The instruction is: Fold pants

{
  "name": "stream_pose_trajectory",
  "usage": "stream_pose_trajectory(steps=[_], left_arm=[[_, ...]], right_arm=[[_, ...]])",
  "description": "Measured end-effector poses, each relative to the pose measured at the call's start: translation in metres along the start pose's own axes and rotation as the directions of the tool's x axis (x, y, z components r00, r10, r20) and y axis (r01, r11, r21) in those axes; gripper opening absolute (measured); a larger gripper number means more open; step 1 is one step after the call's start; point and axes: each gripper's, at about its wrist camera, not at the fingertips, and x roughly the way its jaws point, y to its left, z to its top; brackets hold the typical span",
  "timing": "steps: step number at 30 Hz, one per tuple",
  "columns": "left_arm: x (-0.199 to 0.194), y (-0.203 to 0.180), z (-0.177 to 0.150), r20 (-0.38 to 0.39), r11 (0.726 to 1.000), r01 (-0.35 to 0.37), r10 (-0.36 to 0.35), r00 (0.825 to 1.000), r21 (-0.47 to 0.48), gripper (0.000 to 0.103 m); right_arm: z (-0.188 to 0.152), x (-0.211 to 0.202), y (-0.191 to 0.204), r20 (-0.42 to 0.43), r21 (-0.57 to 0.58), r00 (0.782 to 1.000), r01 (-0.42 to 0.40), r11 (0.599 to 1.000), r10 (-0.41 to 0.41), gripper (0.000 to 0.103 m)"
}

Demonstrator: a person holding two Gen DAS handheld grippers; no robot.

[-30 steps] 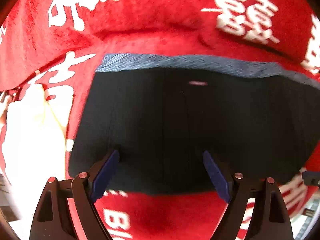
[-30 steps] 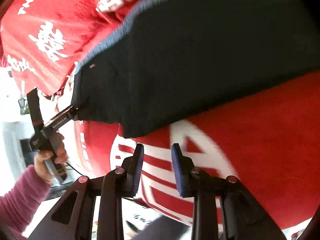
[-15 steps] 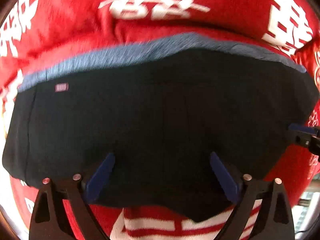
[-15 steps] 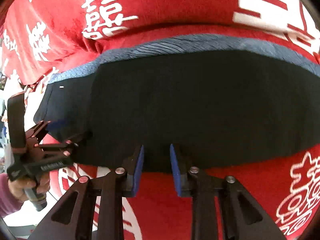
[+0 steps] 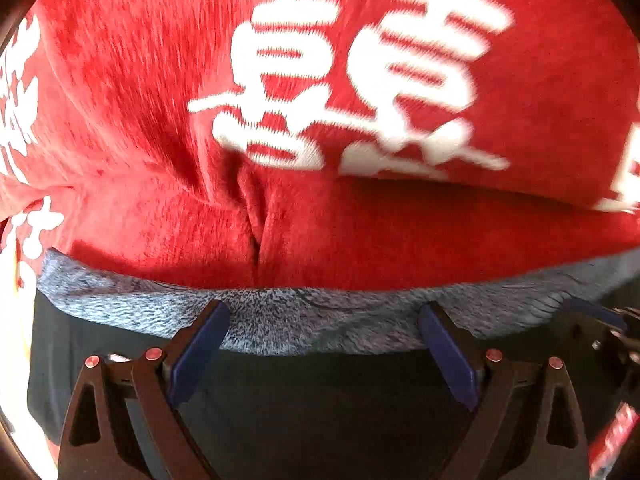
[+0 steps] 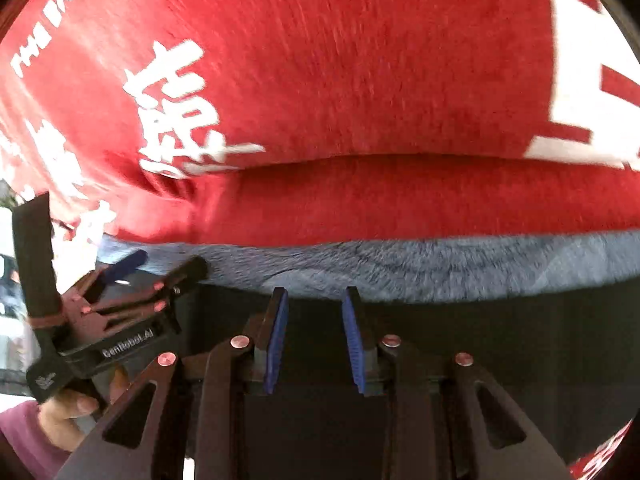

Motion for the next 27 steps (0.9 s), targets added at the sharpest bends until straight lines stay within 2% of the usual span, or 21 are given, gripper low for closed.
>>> stream_pose_trajectory(steps=[1,3,4,6,10,13,16,20,23,27], left_arm=[[0.009,0.003,-0.001,-0.012,0.999,-0.030,0.030,0.999,-0.011,0.097],[0.015,0.016,-0.003,0.004,0.998,0.003,-0.003,1.000,-0.062,0.097],[0.014,0.019,-0.003,0.003,0.998,0.002,-0.002,1.000,-0.063,0.097],[0.013,0.021,-0.002,0.011,0.999,-0.018,0.018,1.000,-0.032,0.097],[0.001,0.024,0.001,-0.007,0.998,-0.054,0.054,0.999,-0.017,0.097],[-0.021,0.029,-0.008,-0.007,0.999,-0.028,0.028,1.000,-0.024,0.097],[-0.042,0.027,-0.029,-0.010,1.000,-0.016,0.016,1.000,0.006,0.097],[-0.055,0.030,-0.048,-0.001,0.996,-0.063,0.063,0.998,0.065,0.097],[-0.048,0.064,-0.046,0.011,0.991,-0.123,0.123,0.992,0.047,0.097],[-0.039,0.126,-0.039,-0.018,0.976,-0.210,0.209,0.978,-0.061,0.097]], right_arm=[[0.002,0.008,-0.003,-0.004,-0.019,0.999,0.041,0.999,-0.041,0.029],[0.004,0.008,-0.014,0.040,-0.032,0.997,0.061,0.998,-0.060,0.027],[0.006,0.006,-0.023,0.055,-0.024,0.992,0.111,0.994,-0.110,0.027],[0.009,0.003,-0.037,0.070,0.001,0.989,0.128,0.992,-0.128,0.027],[0.012,-0.007,-0.057,0.059,0.060,0.992,0.110,0.992,-0.114,0.029],[0.007,-0.022,-0.059,0.058,0.112,0.994,0.085,0.990,-0.092,0.034],[-0.014,-0.040,-0.059,0.061,0.134,0.995,0.075,0.988,-0.084,0.040],[-0.051,-0.053,-0.053,0.033,0.143,0.996,0.077,0.987,-0.083,0.042],[-0.074,-0.055,-0.048,0.011,0.141,0.996,0.082,0.987,-0.085,0.043],[-0.089,-0.056,-0.041,0.003,0.138,0.996,0.088,0.987,-0.089,0.044]])
